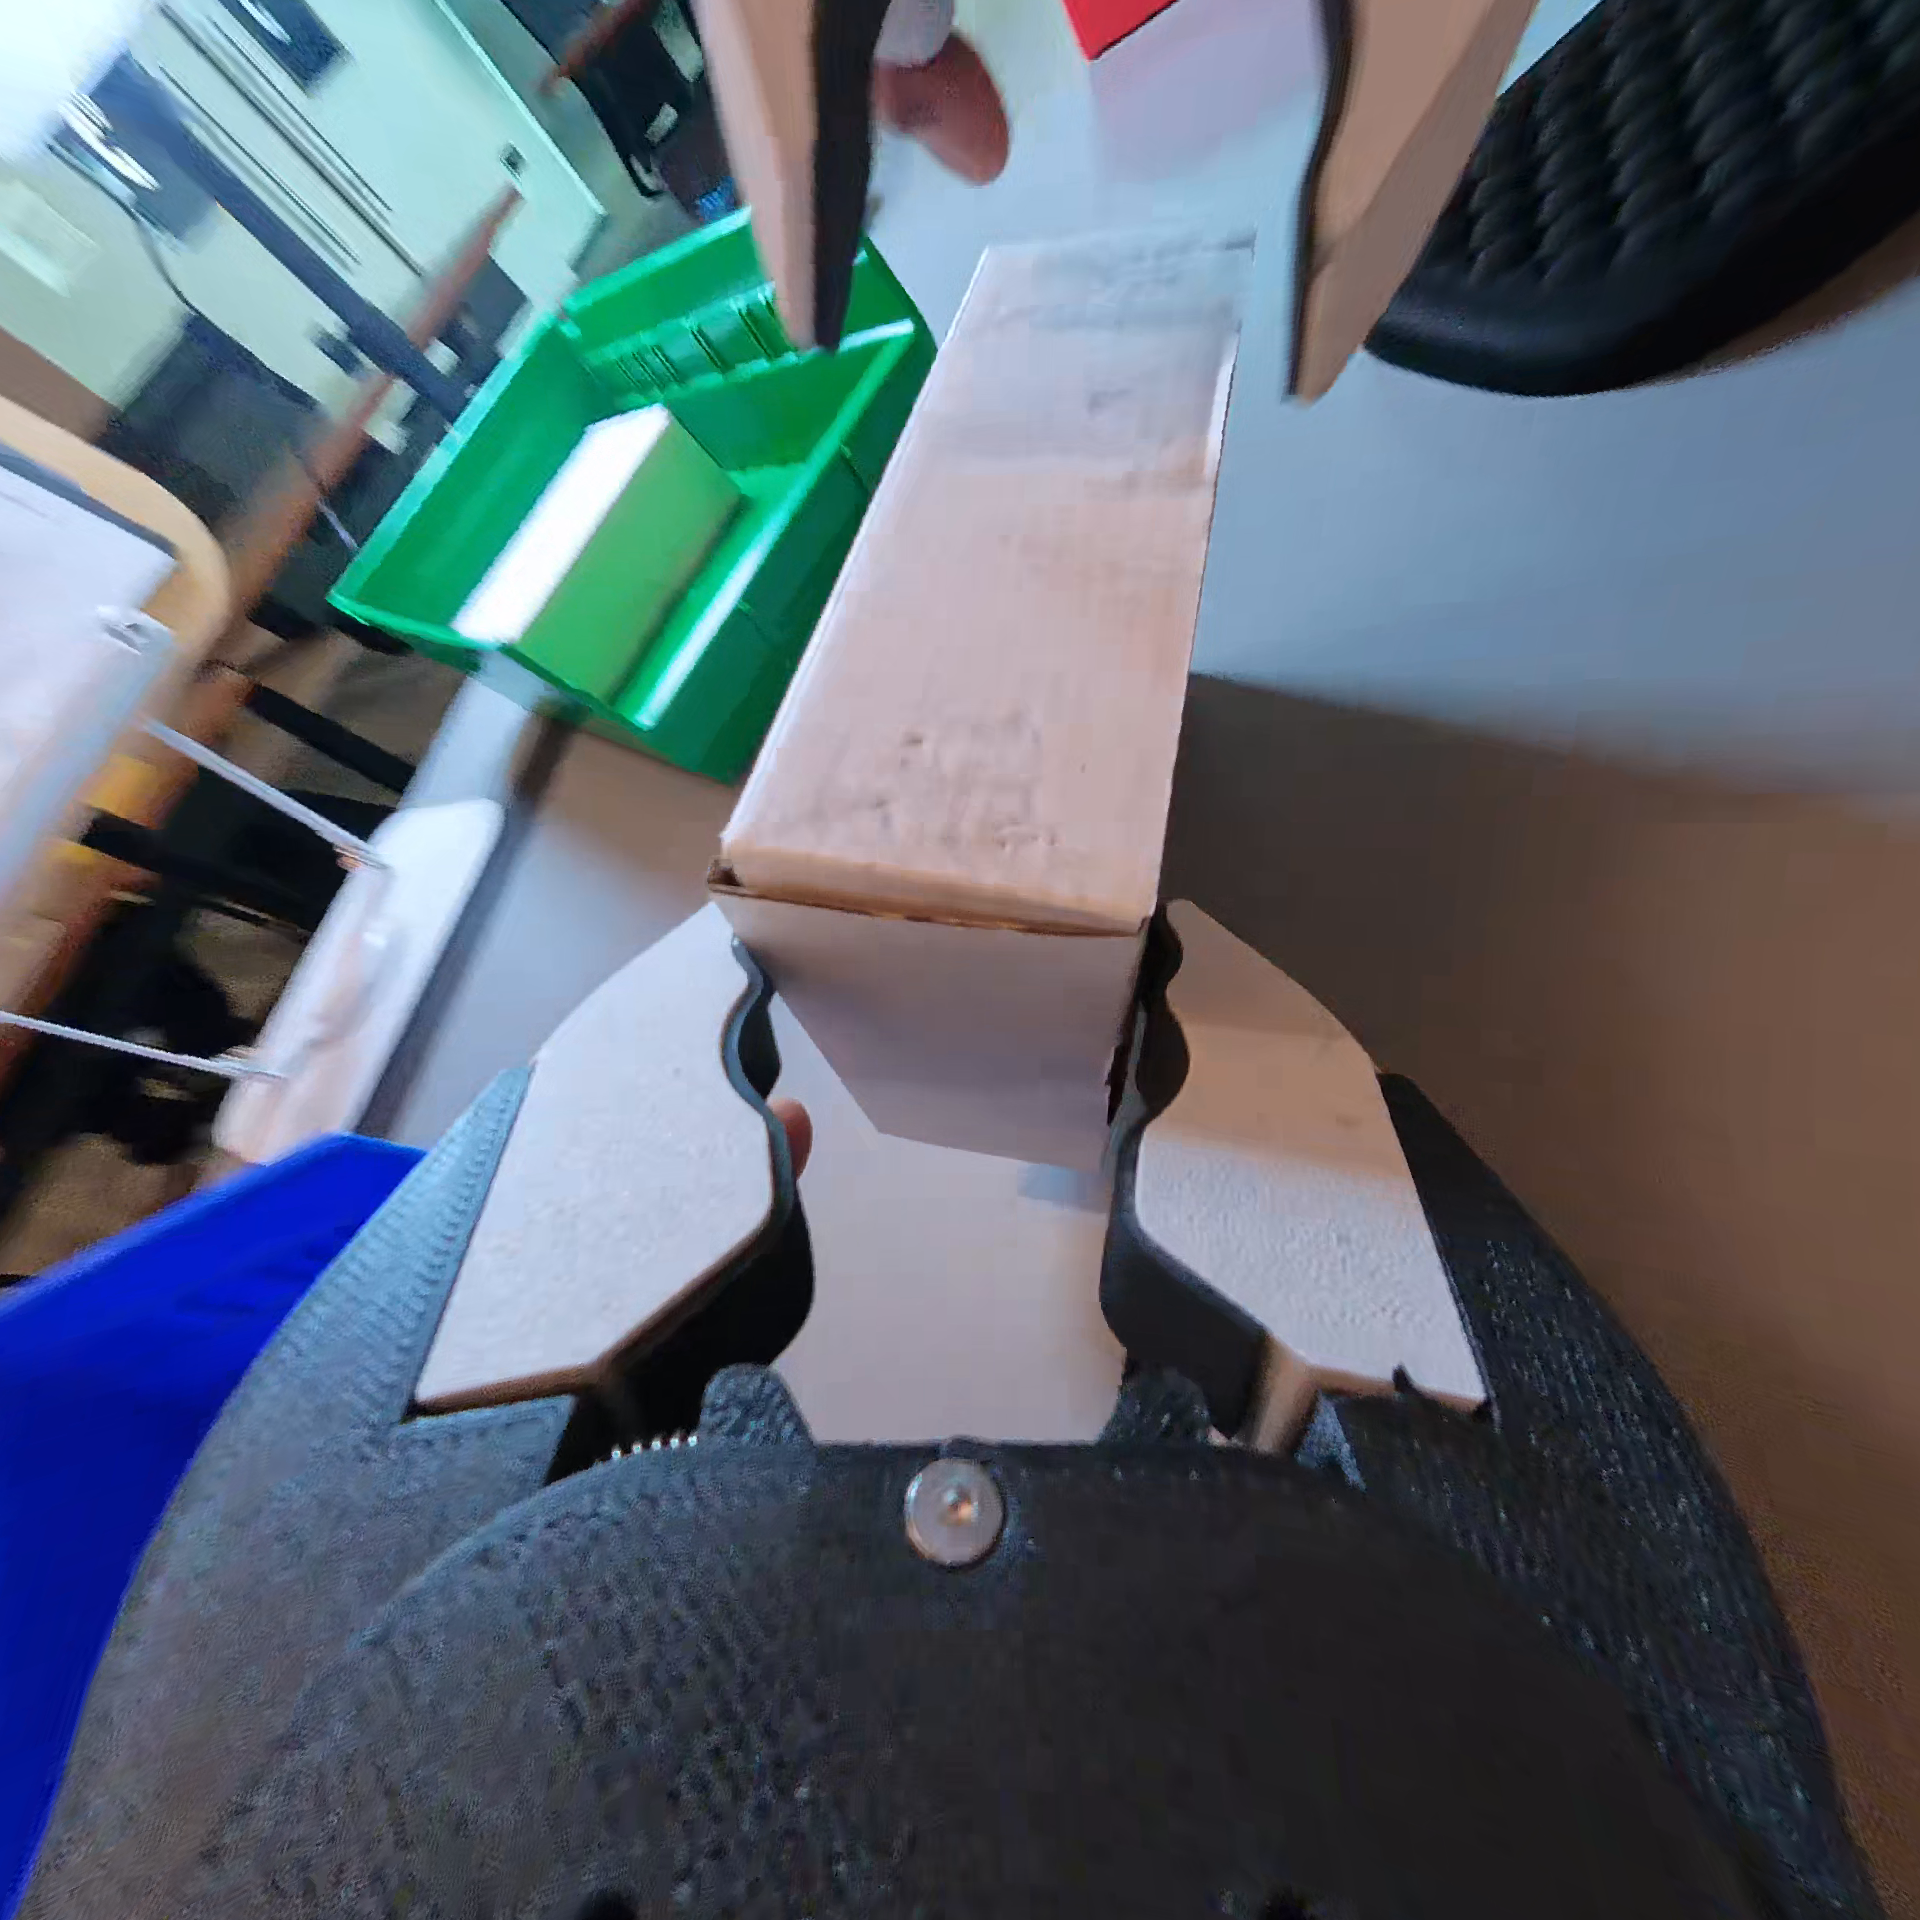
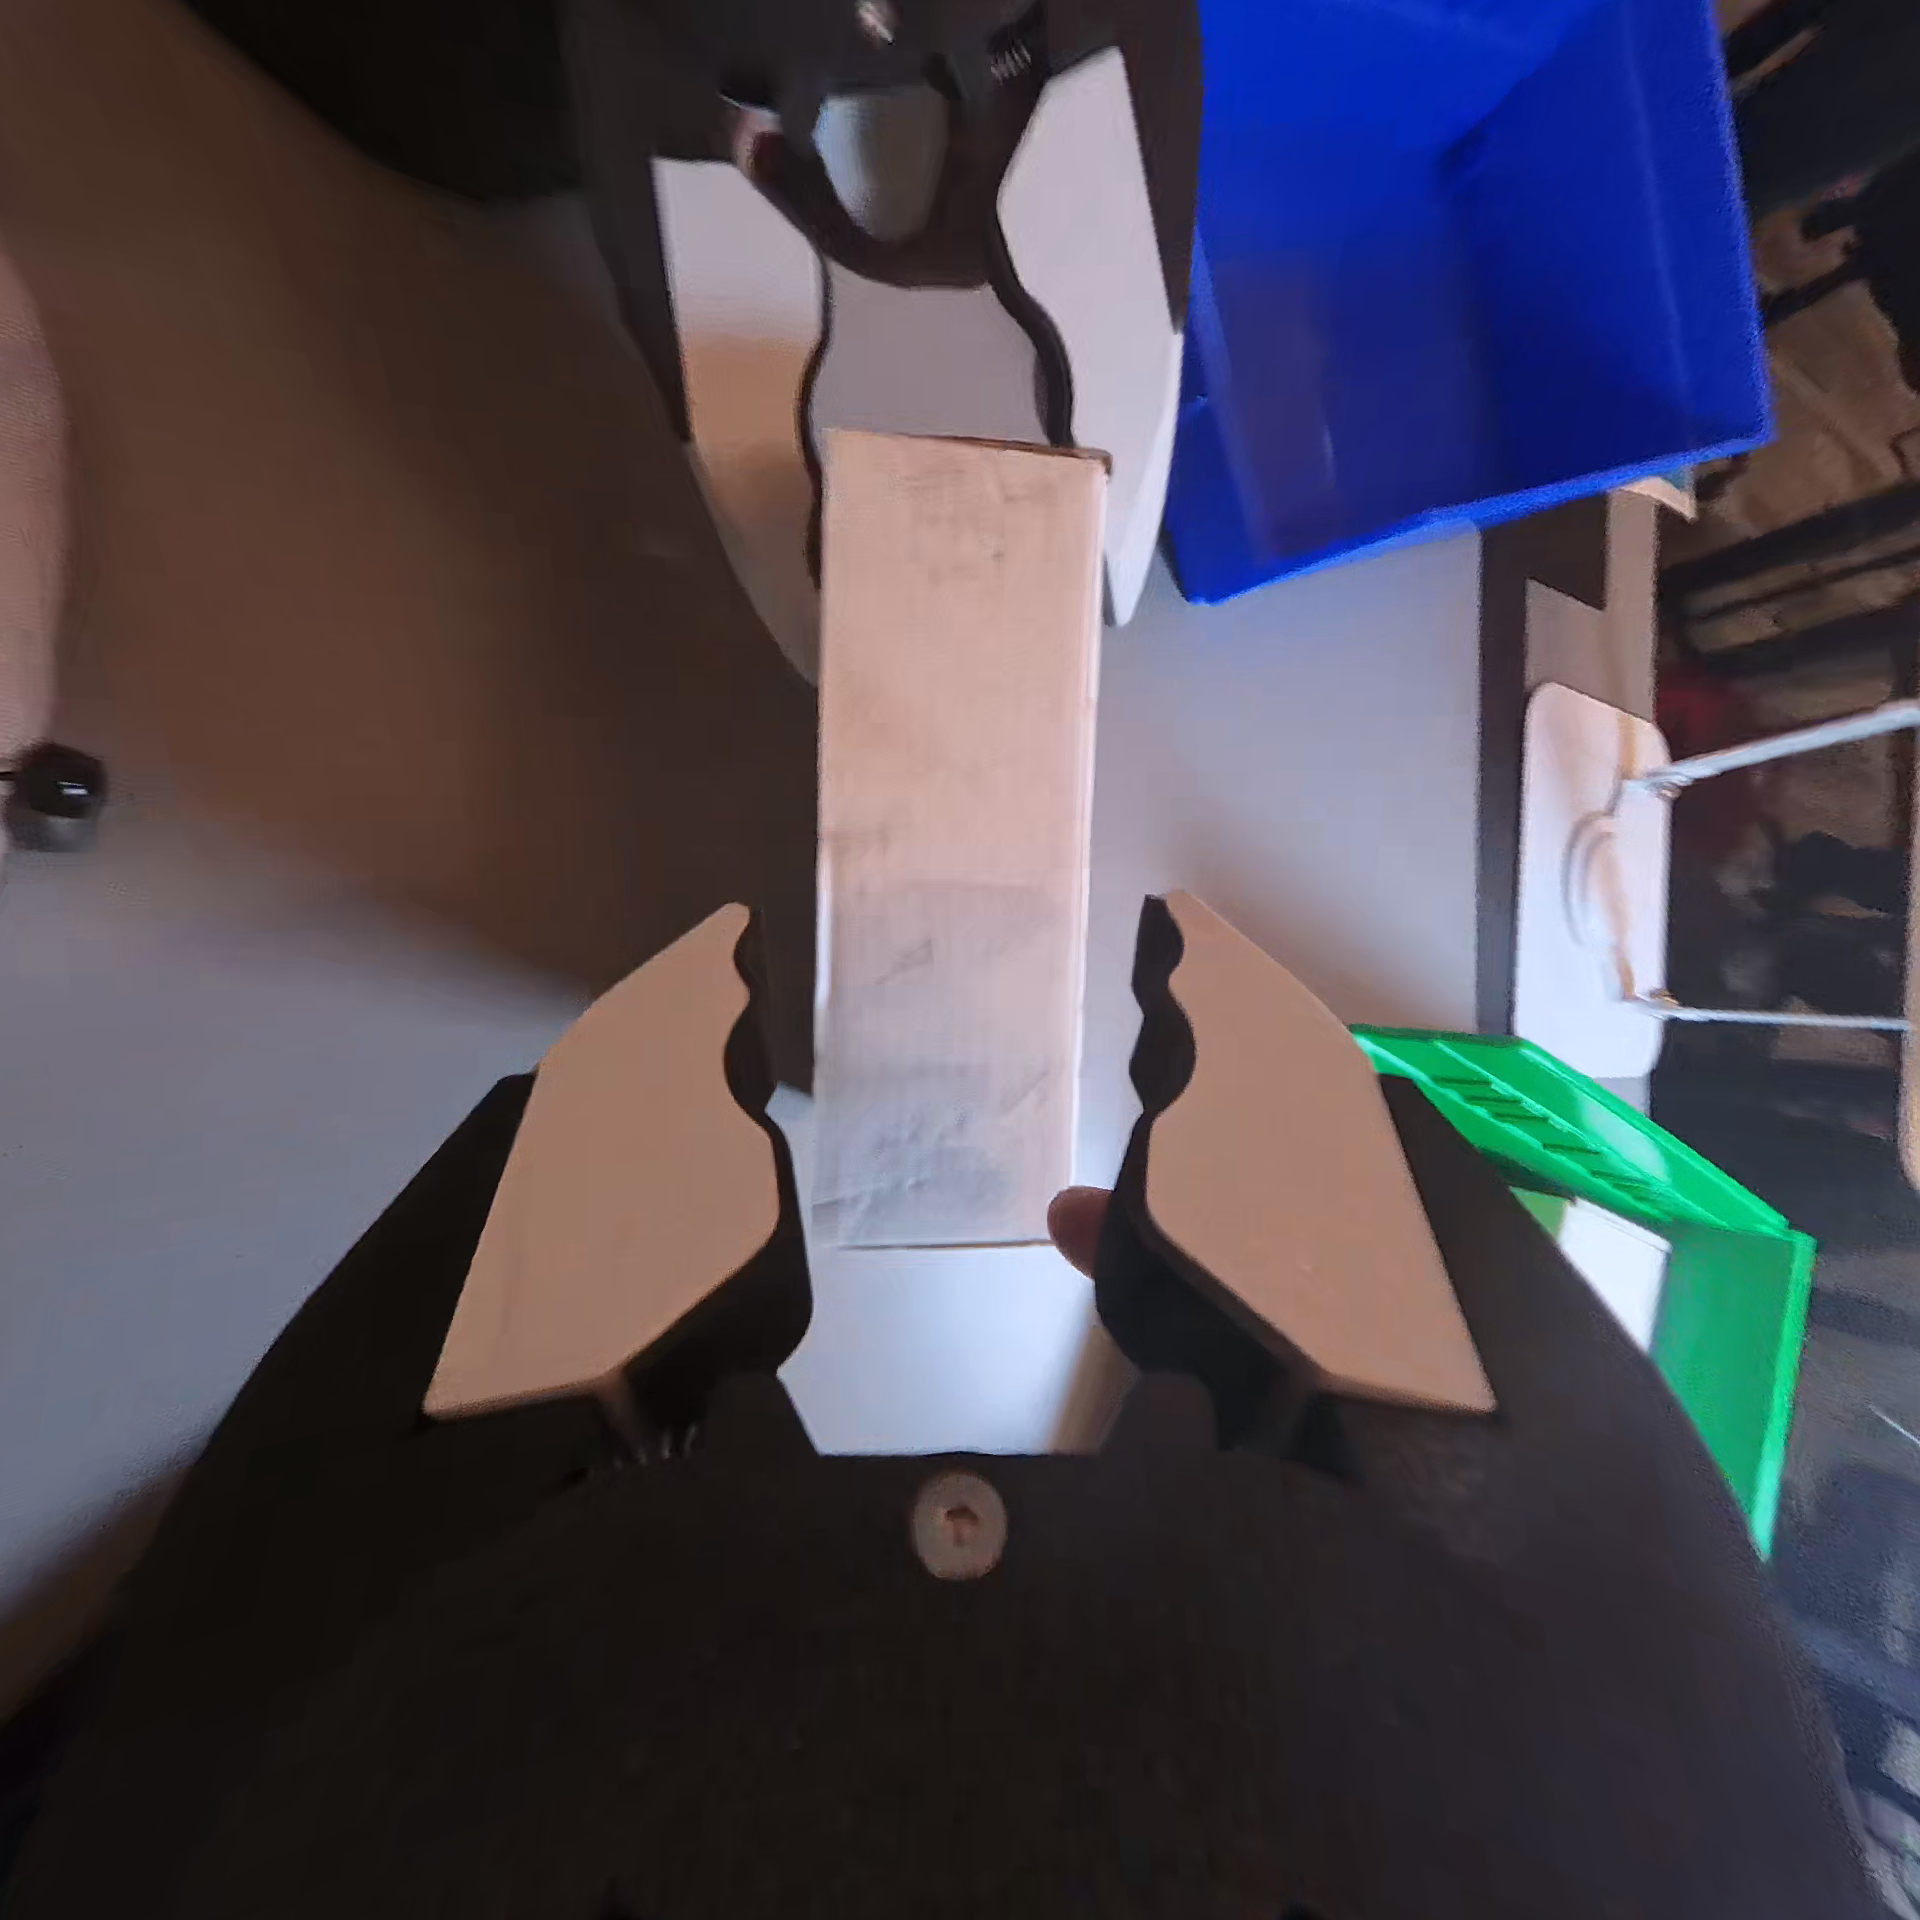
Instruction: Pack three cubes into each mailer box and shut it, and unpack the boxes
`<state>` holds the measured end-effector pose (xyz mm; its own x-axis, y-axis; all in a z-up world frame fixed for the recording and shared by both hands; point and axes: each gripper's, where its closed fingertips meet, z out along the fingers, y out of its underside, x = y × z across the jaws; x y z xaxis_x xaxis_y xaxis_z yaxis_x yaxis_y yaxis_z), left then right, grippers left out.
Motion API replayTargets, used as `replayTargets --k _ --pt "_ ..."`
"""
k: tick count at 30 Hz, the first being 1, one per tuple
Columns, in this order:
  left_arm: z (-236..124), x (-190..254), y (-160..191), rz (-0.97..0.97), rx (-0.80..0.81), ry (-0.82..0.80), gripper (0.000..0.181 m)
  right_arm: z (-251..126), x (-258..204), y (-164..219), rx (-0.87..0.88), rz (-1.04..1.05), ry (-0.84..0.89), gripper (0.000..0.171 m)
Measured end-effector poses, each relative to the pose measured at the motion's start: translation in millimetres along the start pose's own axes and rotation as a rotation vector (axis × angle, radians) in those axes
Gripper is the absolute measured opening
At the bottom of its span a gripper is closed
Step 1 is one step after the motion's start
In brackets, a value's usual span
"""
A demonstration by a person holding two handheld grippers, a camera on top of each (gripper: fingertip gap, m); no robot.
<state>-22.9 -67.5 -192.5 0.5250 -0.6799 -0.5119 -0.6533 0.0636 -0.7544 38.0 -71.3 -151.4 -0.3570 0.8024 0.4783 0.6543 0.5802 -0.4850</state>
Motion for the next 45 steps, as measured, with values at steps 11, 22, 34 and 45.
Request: replayTargets --k 11,22,34,45 --pt "-7.9 -14.3 -33.3 0.321 0.094 -0.179 0.066 16.4 22.9 8.1 -0.139 -0.278 0.304 0.066" --pt "-28.6 -4.2 -52.3 0.393 0.235 -0.145 0.066 13.5 20.0 -2.7 -0.043 -0.344 0.291 0.060" --pt "-59.2 -75.8 -22.7 -0.137 0.244 -0.301 0.050 -49.9 188.8 102.6 -0.457 -0.168 0.714 0.061" --pt "-64.5 -101.4 36.8 -0.276 0.106 -0.401 0.052 20.6 295.7 264.3 -0.846 -0.089 0.841 0.061"
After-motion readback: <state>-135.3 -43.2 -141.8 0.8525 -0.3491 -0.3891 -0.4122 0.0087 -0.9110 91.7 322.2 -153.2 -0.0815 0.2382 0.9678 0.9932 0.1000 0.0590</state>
